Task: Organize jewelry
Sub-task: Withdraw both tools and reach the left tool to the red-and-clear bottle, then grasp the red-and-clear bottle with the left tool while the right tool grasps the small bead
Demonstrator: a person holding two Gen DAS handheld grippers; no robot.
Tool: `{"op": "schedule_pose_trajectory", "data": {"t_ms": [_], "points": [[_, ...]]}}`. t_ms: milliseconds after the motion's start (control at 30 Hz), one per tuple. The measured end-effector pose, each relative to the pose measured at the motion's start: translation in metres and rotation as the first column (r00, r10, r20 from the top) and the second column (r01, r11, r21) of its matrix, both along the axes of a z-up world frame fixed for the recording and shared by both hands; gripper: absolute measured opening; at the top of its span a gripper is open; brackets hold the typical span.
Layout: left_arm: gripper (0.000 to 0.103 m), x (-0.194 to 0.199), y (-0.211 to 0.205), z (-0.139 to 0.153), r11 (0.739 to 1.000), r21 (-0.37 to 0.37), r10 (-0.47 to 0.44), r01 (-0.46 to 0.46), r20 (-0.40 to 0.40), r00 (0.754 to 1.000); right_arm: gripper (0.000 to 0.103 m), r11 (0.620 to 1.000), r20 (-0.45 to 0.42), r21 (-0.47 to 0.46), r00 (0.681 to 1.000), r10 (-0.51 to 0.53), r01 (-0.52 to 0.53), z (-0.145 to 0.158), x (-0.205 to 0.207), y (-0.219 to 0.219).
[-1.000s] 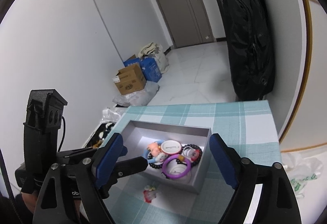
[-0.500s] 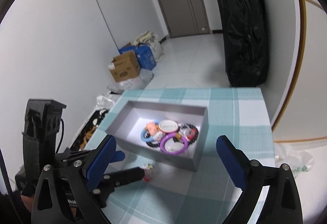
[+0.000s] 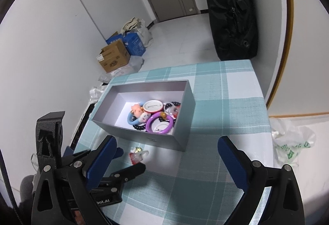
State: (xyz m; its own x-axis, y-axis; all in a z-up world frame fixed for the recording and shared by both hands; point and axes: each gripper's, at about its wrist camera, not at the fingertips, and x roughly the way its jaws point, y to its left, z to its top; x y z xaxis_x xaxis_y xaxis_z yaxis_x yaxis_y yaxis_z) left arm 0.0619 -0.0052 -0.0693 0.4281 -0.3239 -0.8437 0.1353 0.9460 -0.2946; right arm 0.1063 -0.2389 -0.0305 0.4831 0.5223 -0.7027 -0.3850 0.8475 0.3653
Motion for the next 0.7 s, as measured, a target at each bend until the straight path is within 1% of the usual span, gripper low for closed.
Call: {"op": "schedule_pose_trajectory", "data": {"t_ms": [67, 133, 267, 300, 400, 567, 700], "points": [[0.039, 0.002, -0.001, -0.003, 1.0, 0.005, -0.01, 0.01, -0.015, 1.0, 0.1, 1.0, -0.001, 0.001, 1.0, -0.003, 0.003, 0.001, 0.0, -0.002], [0.036, 0.001, 0.0, -0.004, 1.0, 0.004, -0.006, 0.006, -0.01, 1.0, 0.1, 1.0, -0.004, 0.004, 1.0, -0.007, 0.008, 0.001, 0.001, -0.003], [0.021, -0.001, 0.003, -0.003, 1.0, 0.011, 0.005, -0.005, -0.025, 1.0, 0.1, 1.0, -0.002, 0.011, 1.0, -0.011, 0.011, 0.003, 0.0, -0.003], [0.02, -0.001, 0.003, -0.003, 1.0, 0.017, 0.006, -0.005, -0.027, 1.0, 0.1, 1.0, 0.0, 0.011, 1.0, -0.011, 0.011, 0.004, 0.0, -0.003], [0.018, -0.002, 0.005, -0.003, 1.0, -0.011, 0.001, -0.001, -0.037, 0.999, 0.1, 1.0, 0.003, 0.006, 1.0, -0.008, 0.008, 0.003, -0.001, -0.002], [0.018, -0.006, 0.002, -0.001, 1.0, 0.001, -0.024, 0.024, -0.036, 0.999, 0.1, 1.0, 0.002, 0.008, 1.0, -0.01, 0.01, 0.003, 0.0, -0.002], [0.018, -0.011, 0.002, 0.002, 0.999, -0.019, -0.045, 0.044, -0.04, 0.998, 0.1, 1.0, 0.0, 0.004, 1.0, -0.006, 0.006, 0.002, 0.0, -0.001]]}}
